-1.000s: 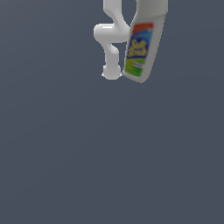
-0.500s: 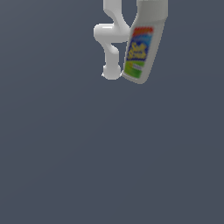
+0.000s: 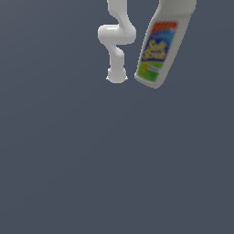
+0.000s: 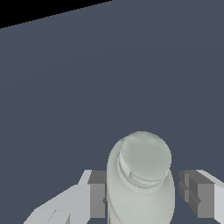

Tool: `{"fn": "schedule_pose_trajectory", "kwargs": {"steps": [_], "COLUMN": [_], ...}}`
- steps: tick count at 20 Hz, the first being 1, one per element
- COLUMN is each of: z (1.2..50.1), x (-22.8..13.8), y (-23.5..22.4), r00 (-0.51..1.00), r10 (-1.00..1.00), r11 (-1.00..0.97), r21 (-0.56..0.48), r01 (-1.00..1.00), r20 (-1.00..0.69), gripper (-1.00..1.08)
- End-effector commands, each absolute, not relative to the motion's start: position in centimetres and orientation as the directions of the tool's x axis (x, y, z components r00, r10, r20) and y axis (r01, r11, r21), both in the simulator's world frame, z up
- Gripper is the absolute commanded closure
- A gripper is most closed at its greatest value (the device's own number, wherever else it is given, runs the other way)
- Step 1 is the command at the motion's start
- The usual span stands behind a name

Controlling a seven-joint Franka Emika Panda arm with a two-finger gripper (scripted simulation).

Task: Pick up the object and move it to a goal position.

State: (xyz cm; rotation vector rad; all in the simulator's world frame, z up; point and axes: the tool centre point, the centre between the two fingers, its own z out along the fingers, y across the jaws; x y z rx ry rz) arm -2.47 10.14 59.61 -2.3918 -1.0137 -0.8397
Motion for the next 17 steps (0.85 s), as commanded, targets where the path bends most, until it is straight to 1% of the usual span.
{"fn": "schedule_pose_trajectory", "kwargs": {"steps": [1, 9, 17], "z": [61.0, 62.6, 63.0], "x": [-1.7, 0.3, 0.8], "y": [11.1, 13.3, 13.8], "r00": [0.546, 0.546, 0.546], "r10": [0.499, 0.499, 0.500], "r11": [-0.653, -0.653, -0.653], "r21": [-0.123, -0.122, -0.122], "r01": [0.748, 0.747, 0.747], "r20": [0.673, 0.673, 0.672], "gripper": [1.08, 1.08, 1.08]}}
